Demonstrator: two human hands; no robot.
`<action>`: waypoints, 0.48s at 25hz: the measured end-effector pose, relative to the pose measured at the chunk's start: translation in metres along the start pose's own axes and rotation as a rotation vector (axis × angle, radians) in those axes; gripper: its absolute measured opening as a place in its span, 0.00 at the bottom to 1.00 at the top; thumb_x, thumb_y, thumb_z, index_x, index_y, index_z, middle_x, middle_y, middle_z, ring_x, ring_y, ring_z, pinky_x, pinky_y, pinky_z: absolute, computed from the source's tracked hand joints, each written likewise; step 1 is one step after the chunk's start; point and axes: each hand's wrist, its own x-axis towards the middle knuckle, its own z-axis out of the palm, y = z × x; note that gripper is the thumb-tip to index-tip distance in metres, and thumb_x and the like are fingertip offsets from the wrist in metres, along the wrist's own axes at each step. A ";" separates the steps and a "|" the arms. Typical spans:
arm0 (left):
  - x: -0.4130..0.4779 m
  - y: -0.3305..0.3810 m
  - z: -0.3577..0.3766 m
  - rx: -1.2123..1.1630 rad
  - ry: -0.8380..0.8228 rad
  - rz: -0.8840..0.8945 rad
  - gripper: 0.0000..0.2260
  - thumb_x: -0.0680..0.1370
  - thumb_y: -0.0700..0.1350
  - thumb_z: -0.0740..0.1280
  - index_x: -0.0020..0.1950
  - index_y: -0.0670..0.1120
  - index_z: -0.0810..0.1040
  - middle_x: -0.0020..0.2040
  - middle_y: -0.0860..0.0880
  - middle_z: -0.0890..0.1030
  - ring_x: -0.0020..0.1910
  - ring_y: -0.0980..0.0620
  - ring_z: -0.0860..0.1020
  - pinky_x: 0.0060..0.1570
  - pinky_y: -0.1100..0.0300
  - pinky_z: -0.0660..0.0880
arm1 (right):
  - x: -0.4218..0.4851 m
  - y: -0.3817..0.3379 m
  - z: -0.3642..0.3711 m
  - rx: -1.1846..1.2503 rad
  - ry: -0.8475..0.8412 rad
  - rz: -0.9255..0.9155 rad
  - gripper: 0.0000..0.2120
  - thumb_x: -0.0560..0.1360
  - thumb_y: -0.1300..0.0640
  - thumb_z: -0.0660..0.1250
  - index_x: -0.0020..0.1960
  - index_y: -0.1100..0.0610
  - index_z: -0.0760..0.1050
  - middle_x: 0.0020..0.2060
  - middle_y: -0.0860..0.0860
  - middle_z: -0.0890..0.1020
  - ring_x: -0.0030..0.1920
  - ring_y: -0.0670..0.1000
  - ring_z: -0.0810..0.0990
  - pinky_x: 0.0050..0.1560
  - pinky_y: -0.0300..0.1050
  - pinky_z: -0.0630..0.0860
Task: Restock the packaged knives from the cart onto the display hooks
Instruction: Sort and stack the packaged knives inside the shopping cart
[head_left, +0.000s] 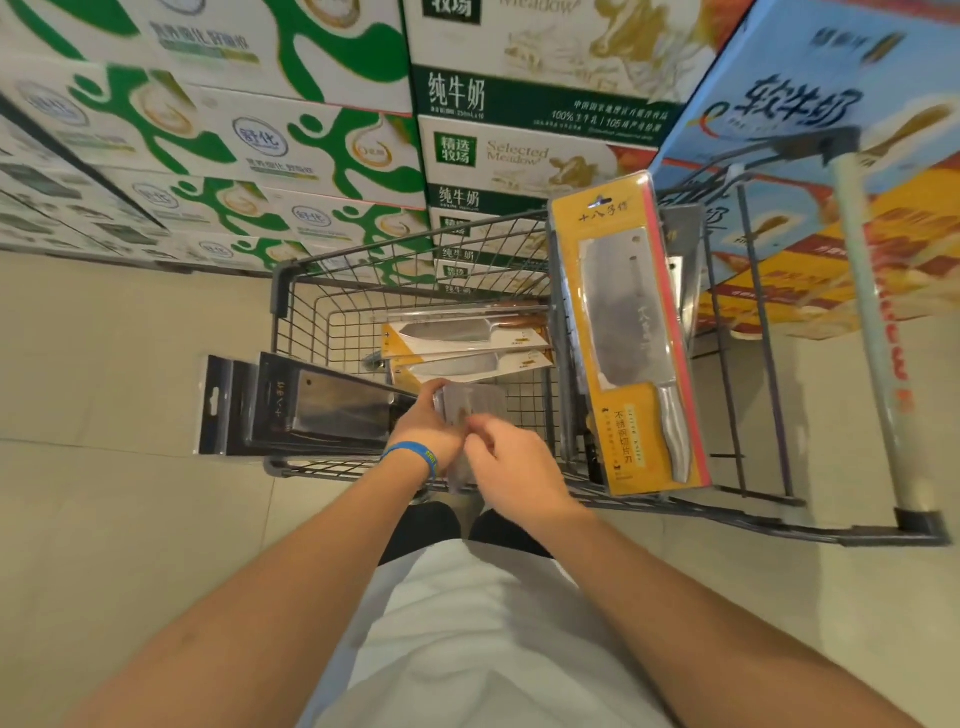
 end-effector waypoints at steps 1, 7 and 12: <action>0.002 0.001 0.001 0.040 -0.011 0.016 0.28 0.74 0.47 0.70 0.69 0.63 0.62 0.48 0.48 0.79 0.42 0.47 0.80 0.43 0.54 0.79 | -0.012 -0.005 -0.013 -0.025 0.145 -0.101 0.17 0.82 0.45 0.57 0.66 0.44 0.77 0.52 0.44 0.83 0.51 0.45 0.81 0.49 0.42 0.79; 0.007 0.005 0.002 0.158 -0.034 0.046 0.30 0.74 0.42 0.69 0.69 0.62 0.61 0.40 0.47 0.80 0.31 0.49 0.78 0.20 0.64 0.70 | 0.021 0.019 -0.137 -0.146 0.764 0.050 0.25 0.79 0.41 0.63 0.73 0.50 0.70 0.63 0.51 0.78 0.62 0.54 0.77 0.59 0.54 0.79; 0.007 0.007 0.013 0.175 0.022 0.056 0.35 0.73 0.43 0.72 0.74 0.58 0.58 0.43 0.48 0.79 0.34 0.50 0.77 0.25 0.63 0.73 | 0.066 0.063 -0.165 0.071 0.384 0.353 0.50 0.72 0.40 0.77 0.83 0.55 0.53 0.79 0.56 0.65 0.75 0.61 0.68 0.70 0.57 0.72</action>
